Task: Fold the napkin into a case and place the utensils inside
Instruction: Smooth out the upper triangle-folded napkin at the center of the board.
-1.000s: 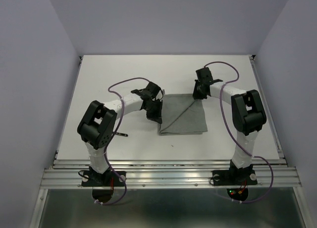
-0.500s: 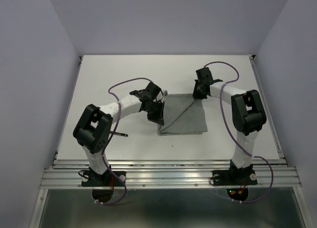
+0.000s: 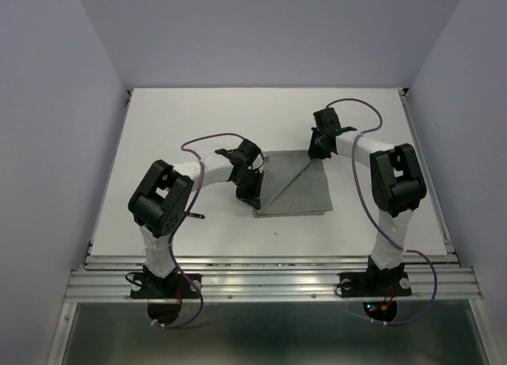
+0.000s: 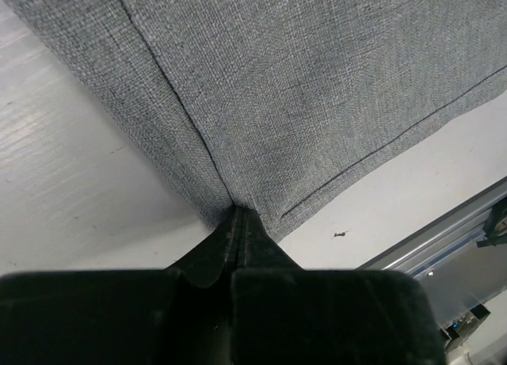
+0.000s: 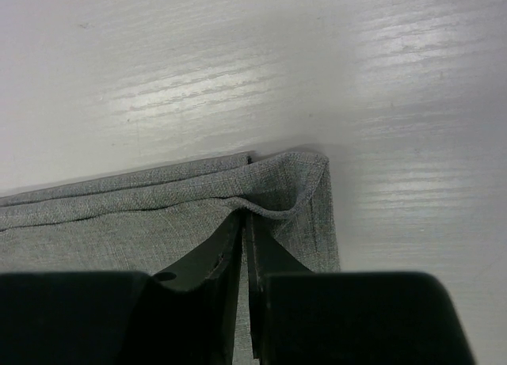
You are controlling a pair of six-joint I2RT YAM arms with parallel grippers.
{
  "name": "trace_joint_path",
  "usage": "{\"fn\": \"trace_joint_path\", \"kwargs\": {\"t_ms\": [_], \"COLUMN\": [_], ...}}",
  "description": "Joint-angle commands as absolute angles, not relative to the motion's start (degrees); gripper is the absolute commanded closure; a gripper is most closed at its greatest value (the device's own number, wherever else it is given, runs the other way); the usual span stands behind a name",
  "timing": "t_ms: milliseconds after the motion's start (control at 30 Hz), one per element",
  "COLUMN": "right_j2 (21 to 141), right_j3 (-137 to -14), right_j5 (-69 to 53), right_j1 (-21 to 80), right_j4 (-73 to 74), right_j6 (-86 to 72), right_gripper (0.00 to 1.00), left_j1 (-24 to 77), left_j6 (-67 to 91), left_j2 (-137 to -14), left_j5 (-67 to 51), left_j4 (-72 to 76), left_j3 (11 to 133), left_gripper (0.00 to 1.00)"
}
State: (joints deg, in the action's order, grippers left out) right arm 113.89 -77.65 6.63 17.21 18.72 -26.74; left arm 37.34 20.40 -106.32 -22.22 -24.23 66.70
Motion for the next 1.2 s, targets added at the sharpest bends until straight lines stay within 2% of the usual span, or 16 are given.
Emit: {"fn": "trace_joint_path", "kwargs": {"t_ms": [0, 200, 433, 700, 900, 1167], "right_j2": [110.0, 105.1, 100.8, 101.7, 104.3, 106.5], "right_j3": [-77.8, -77.0, -73.1, -70.1, -66.6, -67.9], "right_j5": [4.4, 0.4, -3.2, -4.1, -6.3, -2.8], "right_j1": [16.9, 16.9, 20.0, 25.8, 26.4, 26.4], "right_j4": [17.9, 17.7, 17.6, 17.8, 13.7, 13.8], "right_j6": [-25.9, -26.4, -26.7, -27.0, -31.0, -31.3], "right_gripper": [0.88, 0.87, 0.87, 0.88, 0.88, 0.91], "left_j1": [37.5, 37.6, 37.9, 38.0, 38.0, 38.0], "left_j6": [18.8, 19.2, 18.5, 19.4, 19.2, 19.2], "left_j2": [-101.6, -99.0, -100.6, -103.8, -104.8, -102.3], "left_j5": [-19.7, -19.6, -24.3, -22.9, -21.4, -20.8], "left_j4": [-28.4, -31.1, -28.2, -26.9, -27.4, -29.9], "left_j3": [71.3, 73.7, 68.6, 67.0, 67.2, 71.4], "left_gripper": [1.0, 1.0, 1.0, 1.0, 1.0, 1.0]}}
